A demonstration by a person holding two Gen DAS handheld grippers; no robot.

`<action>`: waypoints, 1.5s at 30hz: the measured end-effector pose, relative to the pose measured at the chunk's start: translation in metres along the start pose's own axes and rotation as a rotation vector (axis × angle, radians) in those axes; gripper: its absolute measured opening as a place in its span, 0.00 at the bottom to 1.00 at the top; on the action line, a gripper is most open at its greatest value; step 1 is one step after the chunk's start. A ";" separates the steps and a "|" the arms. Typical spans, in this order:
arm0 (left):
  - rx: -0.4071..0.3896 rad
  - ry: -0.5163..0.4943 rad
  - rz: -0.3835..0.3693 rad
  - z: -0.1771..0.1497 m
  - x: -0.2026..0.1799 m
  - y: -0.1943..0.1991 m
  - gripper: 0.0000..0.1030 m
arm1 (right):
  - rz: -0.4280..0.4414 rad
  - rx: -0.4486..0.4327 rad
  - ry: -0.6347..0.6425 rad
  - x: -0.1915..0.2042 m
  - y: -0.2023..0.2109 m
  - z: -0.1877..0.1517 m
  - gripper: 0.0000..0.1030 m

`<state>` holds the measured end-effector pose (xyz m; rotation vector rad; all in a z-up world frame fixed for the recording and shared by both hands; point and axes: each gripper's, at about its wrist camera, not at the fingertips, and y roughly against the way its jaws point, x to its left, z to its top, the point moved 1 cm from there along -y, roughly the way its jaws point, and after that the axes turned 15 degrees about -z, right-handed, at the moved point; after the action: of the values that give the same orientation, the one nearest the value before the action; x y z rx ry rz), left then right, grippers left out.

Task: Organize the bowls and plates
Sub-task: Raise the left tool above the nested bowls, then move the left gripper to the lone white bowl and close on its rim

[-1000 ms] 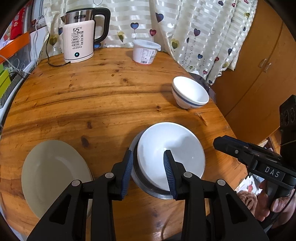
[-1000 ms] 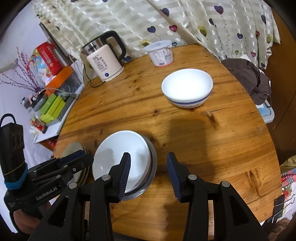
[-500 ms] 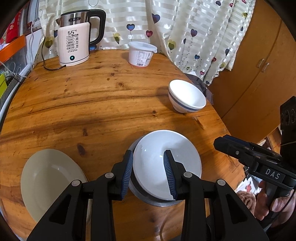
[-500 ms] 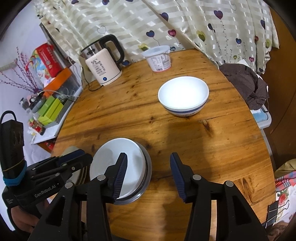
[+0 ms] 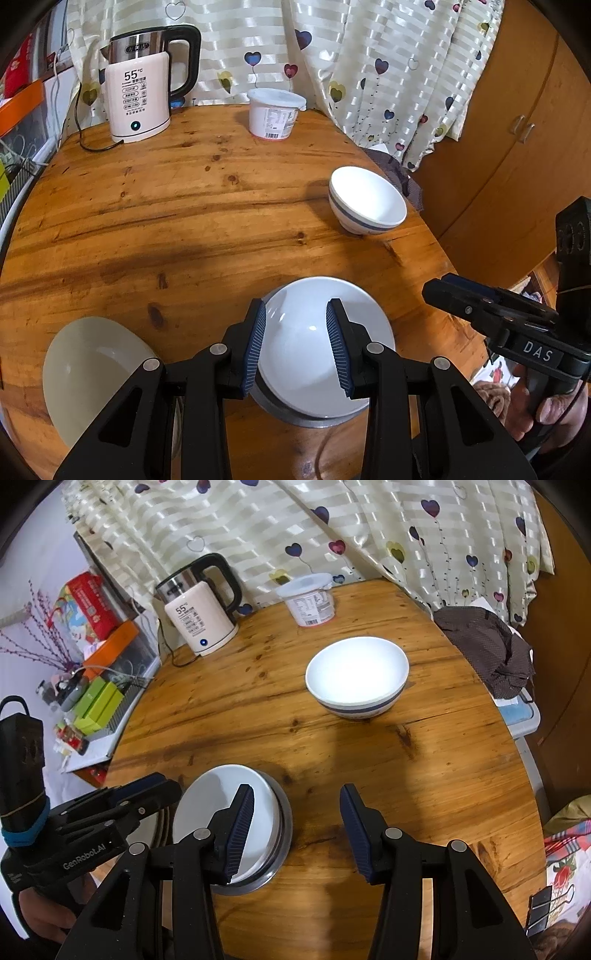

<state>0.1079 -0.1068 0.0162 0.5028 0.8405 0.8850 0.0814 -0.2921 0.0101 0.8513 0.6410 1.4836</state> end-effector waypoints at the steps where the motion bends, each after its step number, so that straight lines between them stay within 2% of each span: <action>1: -0.001 -0.003 0.000 0.001 -0.001 0.000 0.34 | -0.001 0.000 -0.001 0.000 0.000 0.000 0.47; 28: 0.022 -0.030 -0.029 0.036 -0.009 -0.023 0.34 | -0.025 -0.008 -0.048 -0.025 -0.010 0.022 0.47; 45: 0.064 -0.028 -0.065 0.064 -0.012 -0.058 0.34 | -0.044 0.005 -0.078 -0.045 -0.032 0.045 0.47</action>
<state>0.1829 -0.1516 0.0188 0.5397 0.8567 0.7914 0.1360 -0.3380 0.0038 0.8888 0.6025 1.4027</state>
